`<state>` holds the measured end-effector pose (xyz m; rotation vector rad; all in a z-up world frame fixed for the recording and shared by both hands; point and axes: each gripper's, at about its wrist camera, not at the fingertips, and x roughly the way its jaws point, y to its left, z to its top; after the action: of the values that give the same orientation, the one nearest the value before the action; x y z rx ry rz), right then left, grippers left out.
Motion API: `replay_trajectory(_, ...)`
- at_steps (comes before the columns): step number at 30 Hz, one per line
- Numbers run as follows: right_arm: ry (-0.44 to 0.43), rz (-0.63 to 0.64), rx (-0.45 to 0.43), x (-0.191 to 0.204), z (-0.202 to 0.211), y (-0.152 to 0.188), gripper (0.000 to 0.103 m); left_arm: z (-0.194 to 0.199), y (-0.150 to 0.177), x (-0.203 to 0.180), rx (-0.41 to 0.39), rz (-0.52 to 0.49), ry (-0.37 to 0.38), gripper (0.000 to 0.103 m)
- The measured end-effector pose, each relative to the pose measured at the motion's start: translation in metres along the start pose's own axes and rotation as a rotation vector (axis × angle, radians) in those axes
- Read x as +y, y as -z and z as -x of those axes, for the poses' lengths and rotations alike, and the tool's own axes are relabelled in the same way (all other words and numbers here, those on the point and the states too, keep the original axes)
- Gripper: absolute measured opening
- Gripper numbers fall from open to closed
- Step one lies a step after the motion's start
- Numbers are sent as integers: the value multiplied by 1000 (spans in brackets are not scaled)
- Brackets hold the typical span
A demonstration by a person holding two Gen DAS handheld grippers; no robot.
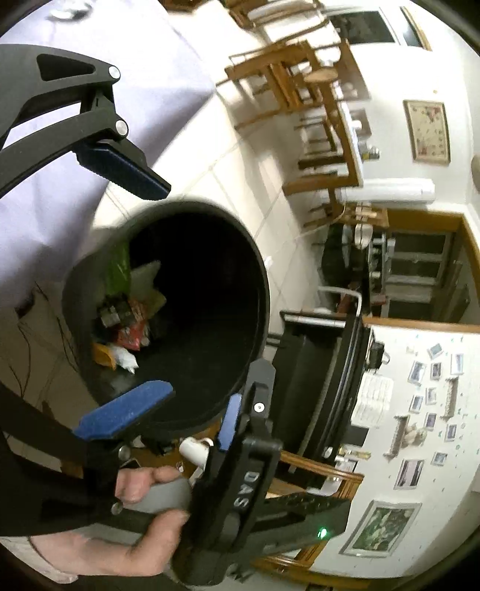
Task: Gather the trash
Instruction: 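Carry the battery card and orange packet over the black bin and open both tools, then move both open tools back over the table toward the small white bottle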
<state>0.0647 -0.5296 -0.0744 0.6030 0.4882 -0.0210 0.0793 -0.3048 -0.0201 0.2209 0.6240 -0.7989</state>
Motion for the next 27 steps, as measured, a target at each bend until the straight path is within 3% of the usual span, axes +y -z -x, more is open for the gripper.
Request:
replay_trajectory(3,-32,39,38,25,-9,6,86,29,15,18,-8,34,-69,98)
replay_trajectory(9,-108,236,135,122,-34,40,93,100,56,79,-50,144,-231,98)
replay_trajectory(16,-274,511,235,263,-46,130,98,198,113,149,-137,268,-496,98)
replay_trajectory(20,-311,565,214,320,-50,164,98,236,136,175,-154,345,-616,98)
replay_trajectory(24,-321,581,187,357,-58,186,98,265,155,190,-188,402,-668,98)
replay_trajectory(27,-315,589,140,364,-59,192,98,279,168,198,-217,441,-699,98)
